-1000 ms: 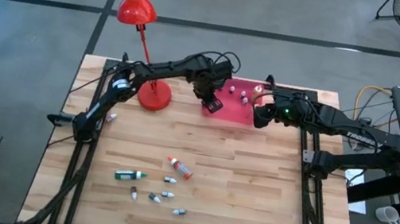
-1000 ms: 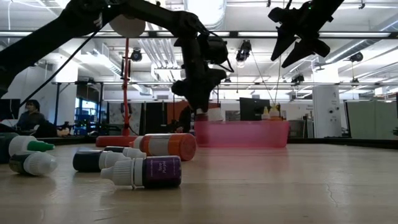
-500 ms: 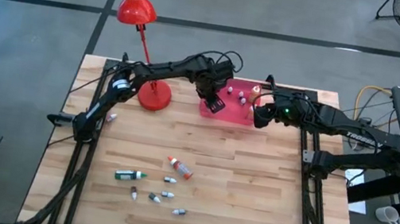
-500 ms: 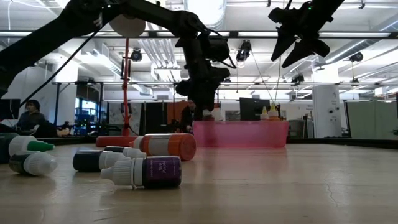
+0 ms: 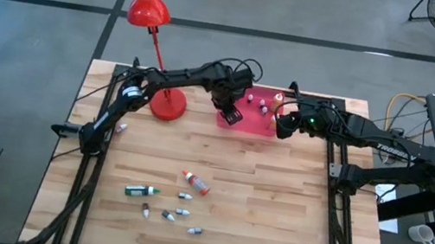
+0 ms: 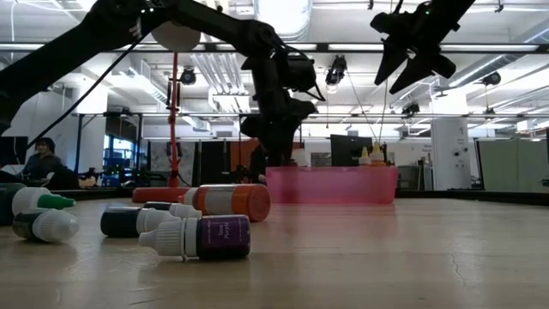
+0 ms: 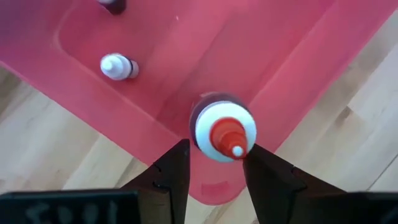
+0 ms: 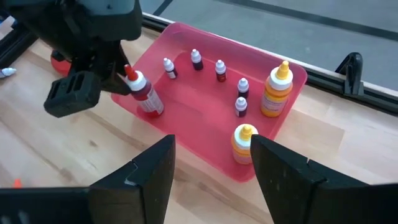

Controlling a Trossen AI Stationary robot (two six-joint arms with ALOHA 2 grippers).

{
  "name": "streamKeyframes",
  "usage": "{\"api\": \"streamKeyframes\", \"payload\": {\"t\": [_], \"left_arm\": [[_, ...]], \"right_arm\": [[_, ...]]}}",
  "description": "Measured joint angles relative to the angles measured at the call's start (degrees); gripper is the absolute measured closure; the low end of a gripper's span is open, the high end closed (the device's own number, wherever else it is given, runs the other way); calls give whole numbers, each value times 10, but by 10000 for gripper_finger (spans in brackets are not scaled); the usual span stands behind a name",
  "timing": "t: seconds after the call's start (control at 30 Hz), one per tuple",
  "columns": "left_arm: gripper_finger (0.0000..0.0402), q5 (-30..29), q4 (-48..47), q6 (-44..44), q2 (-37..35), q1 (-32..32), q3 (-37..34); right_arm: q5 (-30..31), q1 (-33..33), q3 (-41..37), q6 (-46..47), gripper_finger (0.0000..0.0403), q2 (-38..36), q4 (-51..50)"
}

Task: Pick & Place food coloring
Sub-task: Put the large red food coloring bottle into the red bin, then put the small red food coloring bottle into the red bin

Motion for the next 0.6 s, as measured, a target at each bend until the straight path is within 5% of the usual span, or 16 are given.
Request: {"api": "streamKeyframes", "payload": {"t": [0.37,0.6], "left_arm": [[282,-54,-78,14,-36,0,18],[282,-58,-235,47,-90,-6,-13]], "right_arm": [[0,-4,-3,-3,202,0,-1],[0,-4,-3,-18,202,0,-1]]}}
